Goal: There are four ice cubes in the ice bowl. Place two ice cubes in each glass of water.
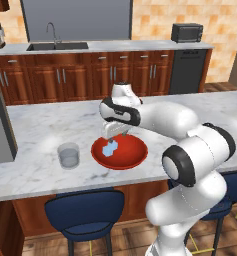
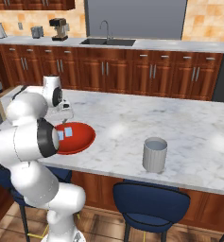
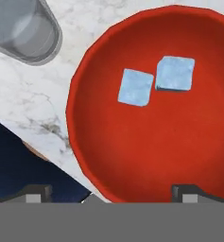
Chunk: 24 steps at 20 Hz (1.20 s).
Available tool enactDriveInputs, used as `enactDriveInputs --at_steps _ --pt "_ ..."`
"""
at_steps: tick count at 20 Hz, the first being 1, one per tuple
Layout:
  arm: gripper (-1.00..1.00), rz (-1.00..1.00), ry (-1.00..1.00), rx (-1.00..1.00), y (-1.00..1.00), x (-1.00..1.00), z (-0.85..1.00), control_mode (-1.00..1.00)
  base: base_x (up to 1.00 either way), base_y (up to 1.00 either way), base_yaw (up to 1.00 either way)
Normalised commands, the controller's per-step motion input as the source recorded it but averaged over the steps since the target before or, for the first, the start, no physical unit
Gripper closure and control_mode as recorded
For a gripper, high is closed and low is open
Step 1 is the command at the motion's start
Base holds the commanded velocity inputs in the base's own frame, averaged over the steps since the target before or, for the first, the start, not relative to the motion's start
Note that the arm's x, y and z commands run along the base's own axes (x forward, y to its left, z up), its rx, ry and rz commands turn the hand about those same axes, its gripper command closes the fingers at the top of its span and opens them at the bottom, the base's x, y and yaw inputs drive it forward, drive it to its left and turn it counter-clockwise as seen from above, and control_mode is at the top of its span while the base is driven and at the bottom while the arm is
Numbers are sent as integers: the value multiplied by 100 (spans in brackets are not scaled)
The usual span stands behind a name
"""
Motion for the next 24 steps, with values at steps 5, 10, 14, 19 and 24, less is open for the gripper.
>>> enactDriveInputs --at_steps 5,10,14,19,24 --pt "-100 -9 13 0 0 0 -35 -100 0 0 0" --pt "-100 -20 8 0 6 3 -37 -100 0 0 0" --pt "-100 -16 0 0 18 19 -46 -100 0 0 0" --pt "-100 -1 -5 0 10 32 -43 -100 0 0 0" --pt "-100 0 -1 0 0 34 -27 -100 0 0 0"
